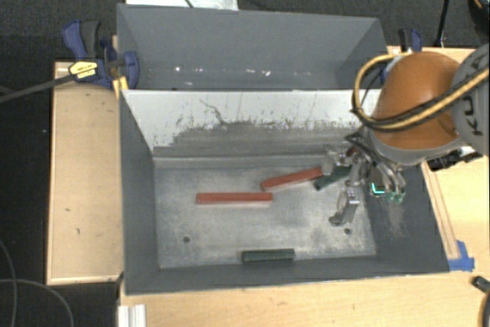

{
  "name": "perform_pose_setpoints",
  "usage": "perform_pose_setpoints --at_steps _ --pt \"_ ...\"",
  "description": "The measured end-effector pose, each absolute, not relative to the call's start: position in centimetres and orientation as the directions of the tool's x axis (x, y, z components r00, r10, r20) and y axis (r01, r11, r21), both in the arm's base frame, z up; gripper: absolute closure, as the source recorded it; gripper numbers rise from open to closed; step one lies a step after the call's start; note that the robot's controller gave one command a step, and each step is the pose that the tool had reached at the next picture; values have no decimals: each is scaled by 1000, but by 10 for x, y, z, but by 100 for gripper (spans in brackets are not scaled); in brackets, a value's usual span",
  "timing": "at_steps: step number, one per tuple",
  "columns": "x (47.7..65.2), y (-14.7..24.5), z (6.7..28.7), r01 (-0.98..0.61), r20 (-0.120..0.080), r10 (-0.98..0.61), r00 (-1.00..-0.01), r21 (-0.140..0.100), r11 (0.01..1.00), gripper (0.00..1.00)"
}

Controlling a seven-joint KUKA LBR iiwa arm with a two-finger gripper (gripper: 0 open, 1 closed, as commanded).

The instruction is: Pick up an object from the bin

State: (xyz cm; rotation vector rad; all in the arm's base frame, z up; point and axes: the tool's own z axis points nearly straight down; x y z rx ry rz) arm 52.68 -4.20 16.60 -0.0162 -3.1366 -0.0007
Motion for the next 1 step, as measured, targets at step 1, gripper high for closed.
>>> perform_pose_setpoints --at_steps 1 --pt "590 -3 68 -284 -3 -284 -959 1 959 0"
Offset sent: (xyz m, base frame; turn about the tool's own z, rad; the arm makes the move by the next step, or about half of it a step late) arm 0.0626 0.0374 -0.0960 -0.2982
